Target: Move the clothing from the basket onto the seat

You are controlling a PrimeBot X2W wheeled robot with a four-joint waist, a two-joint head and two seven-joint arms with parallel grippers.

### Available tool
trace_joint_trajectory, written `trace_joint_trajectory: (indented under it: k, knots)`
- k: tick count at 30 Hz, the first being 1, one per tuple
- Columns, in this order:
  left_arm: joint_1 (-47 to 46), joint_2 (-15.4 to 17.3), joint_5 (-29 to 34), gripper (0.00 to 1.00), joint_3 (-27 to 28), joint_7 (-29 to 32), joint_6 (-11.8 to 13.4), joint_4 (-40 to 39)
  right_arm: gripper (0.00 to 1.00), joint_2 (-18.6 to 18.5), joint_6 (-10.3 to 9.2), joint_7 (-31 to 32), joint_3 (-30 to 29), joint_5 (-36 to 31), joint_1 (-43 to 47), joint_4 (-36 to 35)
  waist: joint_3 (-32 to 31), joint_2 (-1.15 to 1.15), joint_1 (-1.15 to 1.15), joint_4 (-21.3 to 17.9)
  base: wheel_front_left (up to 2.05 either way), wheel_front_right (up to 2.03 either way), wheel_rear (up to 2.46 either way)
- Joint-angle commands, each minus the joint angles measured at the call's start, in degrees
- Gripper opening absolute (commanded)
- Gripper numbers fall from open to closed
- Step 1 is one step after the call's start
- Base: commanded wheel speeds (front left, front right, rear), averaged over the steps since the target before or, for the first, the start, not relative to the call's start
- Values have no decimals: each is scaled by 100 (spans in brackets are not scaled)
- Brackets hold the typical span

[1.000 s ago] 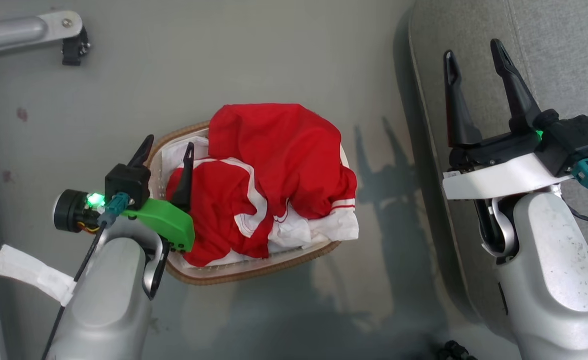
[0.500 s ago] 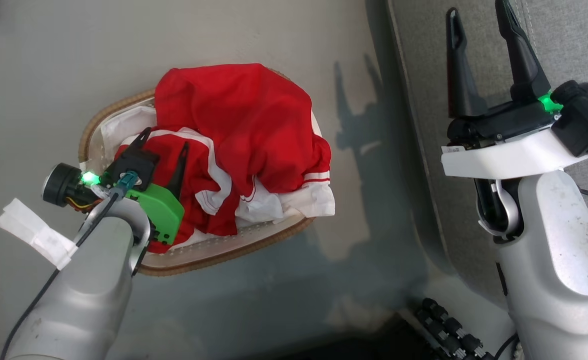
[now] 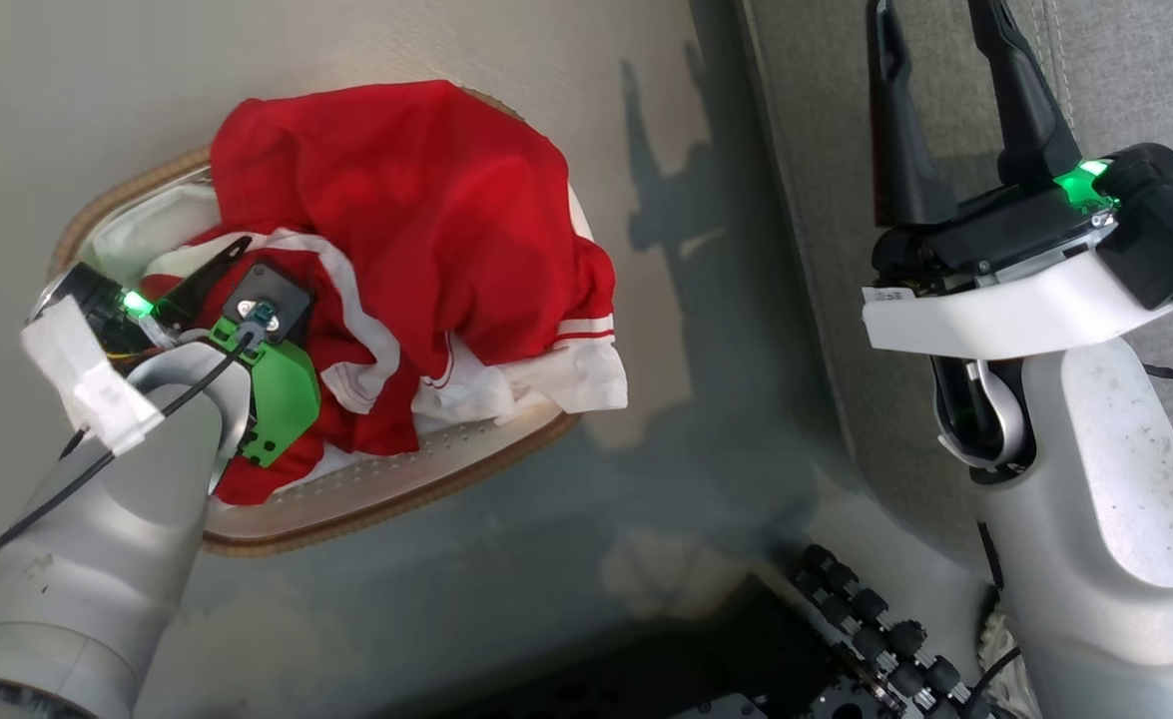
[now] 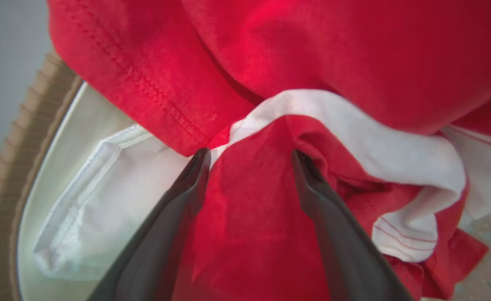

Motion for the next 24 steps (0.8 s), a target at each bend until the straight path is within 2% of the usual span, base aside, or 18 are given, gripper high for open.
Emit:
trace_joint_trajectory:
  k: [1,8,21,22,23,24]
  knots:
    - [-165,4,33,100,-145,46,-17,109,100,-13,-2,-12,20,74,-10,-19,96,0,0,-92,0,0,0]
    - [-313,-64,-228,100,-702,486,-17,496,100,-13,-2,-12,73,209,28,-65,185,0,0,-174,0,0,0]
    - [-532,87,-804,100,-1427,935,-17,605,100,-13,-2,-12,24,267,-134,-250,513,0,0,-203,0,0,0]
    - [-529,82,-828,29,-1464,973,-17,610,100,-13,-2,-12,27,266,-139,-253,521,0,0,-201,0,0,0]
    - [-513,71,-891,0,-1525,1008,-17,610,100,-13,-2,-12,34,268,-144,-246,522,0,0,-199,0,0,0]
    - [-505,71,-959,0,-1569,1025,-17,605,100,-13,-2,-12,41,274,-148,-229,506,0,0,-196,0,0,0]
